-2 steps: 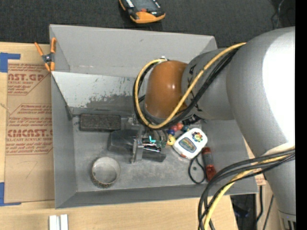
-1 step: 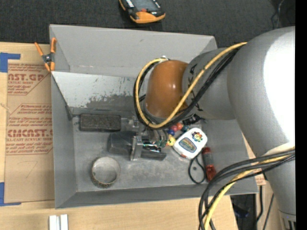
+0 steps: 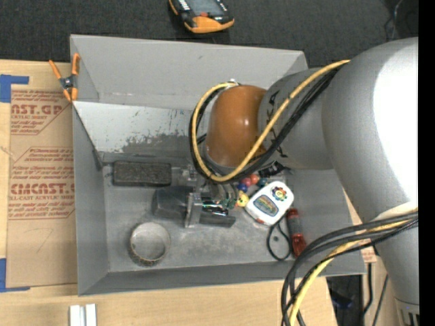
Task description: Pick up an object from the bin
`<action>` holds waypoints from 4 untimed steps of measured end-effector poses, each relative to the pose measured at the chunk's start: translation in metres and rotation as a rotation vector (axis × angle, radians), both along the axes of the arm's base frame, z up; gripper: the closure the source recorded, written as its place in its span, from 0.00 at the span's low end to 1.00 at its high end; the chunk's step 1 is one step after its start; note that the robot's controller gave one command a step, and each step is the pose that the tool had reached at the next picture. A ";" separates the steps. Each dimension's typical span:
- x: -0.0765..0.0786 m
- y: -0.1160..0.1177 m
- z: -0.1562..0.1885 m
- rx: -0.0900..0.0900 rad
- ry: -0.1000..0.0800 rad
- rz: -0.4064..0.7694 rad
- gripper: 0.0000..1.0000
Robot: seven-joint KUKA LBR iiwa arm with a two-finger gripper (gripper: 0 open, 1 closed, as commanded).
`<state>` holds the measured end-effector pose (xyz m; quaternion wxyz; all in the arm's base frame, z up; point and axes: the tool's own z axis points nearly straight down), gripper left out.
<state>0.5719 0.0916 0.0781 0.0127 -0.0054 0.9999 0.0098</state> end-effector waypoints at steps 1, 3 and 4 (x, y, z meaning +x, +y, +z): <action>-0.006 -0.009 -0.005 0.008 -0.012 -0.013 1.00; -0.004 -0.005 -0.007 0.005 -0.006 -0.026 1.00; -0.014 0.033 0.225 0.006 -0.011 -0.018 1.00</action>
Offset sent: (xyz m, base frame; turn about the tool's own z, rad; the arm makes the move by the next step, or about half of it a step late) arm -0.0048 -0.0059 -0.0081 0.0250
